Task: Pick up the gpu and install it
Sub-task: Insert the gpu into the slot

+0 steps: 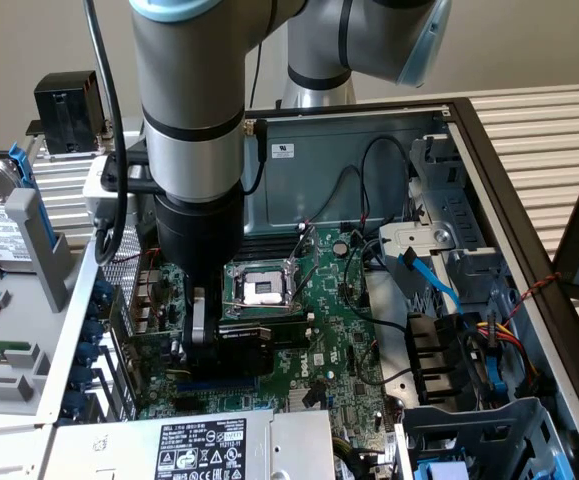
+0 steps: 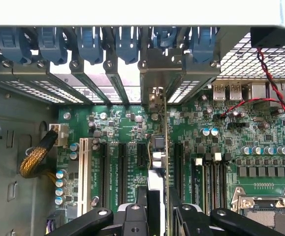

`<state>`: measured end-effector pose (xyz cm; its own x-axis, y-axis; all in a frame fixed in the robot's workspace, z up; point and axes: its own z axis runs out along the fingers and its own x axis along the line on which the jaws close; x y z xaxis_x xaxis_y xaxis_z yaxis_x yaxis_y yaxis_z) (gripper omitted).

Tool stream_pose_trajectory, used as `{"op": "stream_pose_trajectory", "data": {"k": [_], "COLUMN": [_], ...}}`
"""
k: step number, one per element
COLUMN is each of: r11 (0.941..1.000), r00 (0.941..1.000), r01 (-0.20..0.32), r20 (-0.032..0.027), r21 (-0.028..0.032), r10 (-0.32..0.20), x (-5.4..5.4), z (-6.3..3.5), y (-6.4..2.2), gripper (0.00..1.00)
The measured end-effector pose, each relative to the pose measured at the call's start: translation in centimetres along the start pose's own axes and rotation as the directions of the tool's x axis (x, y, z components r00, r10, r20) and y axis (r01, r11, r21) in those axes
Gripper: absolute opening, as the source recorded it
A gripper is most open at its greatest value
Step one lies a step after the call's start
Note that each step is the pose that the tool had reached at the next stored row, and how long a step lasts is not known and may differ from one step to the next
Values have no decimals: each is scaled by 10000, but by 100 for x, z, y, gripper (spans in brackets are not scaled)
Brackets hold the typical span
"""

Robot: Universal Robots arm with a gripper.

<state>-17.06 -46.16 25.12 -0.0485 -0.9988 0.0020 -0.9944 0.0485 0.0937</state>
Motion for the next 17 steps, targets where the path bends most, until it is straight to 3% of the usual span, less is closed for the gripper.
{"op": "stream_pose_trajectory", "data": {"k": [17], "r11": [10000], "r00": [10000], "r01": [-70], "r20": [7], "r21": [0], "r10": [70], "x": [0], "z": [4], "y": [0], "gripper": [27]}}
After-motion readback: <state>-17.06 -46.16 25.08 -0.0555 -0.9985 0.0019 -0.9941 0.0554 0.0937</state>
